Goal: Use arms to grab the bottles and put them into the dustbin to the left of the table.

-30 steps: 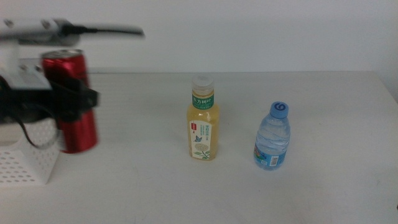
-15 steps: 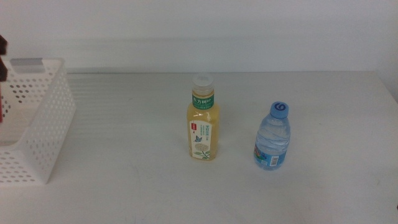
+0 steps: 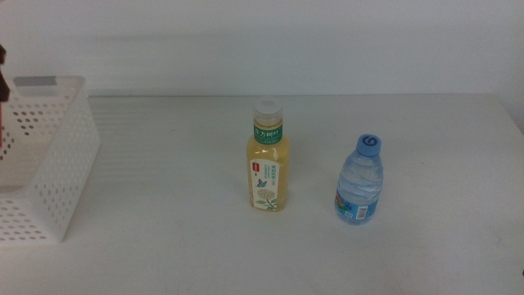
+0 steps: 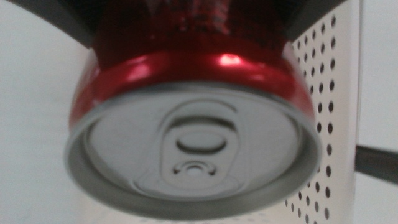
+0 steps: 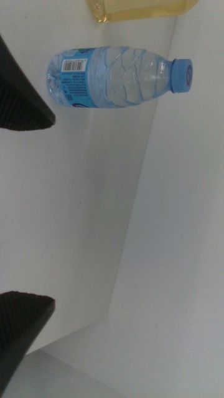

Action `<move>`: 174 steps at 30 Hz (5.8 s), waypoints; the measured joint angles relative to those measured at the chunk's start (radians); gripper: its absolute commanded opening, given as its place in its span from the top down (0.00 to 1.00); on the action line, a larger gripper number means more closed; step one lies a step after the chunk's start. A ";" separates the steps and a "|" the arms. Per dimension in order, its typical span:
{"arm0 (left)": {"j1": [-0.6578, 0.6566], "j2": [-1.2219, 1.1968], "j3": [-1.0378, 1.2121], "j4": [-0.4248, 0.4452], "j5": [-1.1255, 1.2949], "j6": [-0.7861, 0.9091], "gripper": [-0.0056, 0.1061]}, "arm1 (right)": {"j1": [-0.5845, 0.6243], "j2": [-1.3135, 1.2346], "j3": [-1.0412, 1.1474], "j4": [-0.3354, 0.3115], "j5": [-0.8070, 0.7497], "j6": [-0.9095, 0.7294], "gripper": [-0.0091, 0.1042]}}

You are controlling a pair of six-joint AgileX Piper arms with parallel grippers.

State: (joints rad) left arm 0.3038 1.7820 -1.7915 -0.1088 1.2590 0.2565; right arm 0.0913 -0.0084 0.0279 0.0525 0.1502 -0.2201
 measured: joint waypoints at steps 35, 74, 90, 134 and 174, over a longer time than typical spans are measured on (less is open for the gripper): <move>0.000 0.368 -0.021 0.077 -0.096 -0.032 0.82 | 0.000 0.000 0.000 0.000 0.000 0.000 0.32; -0.199 -0.154 0.125 0.167 -0.037 -0.242 0.21 | 0.000 0.000 0.000 0.000 0.000 0.000 0.32; -0.517 -0.812 0.817 0.158 -0.571 -0.312 0.21 | 0.000 0.000 0.000 0.000 0.000 0.000 0.32; -0.934 -0.278 1.445 0.133 -2.102 -0.416 0.15 | 0.000 0.000 0.000 0.000 0.000 0.000 0.32; -1.006 0.220 1.022 -0.101 -2.259 -0.350 0.15 | 0.000 0.000 0.000 0.000 0.000 0.000 0.32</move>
State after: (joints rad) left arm -0.7018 2.0021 -0.7692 -0.2095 -0.9998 -0.0934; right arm 0.0913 -0.0084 0.0279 0.0525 0.1502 -0.2201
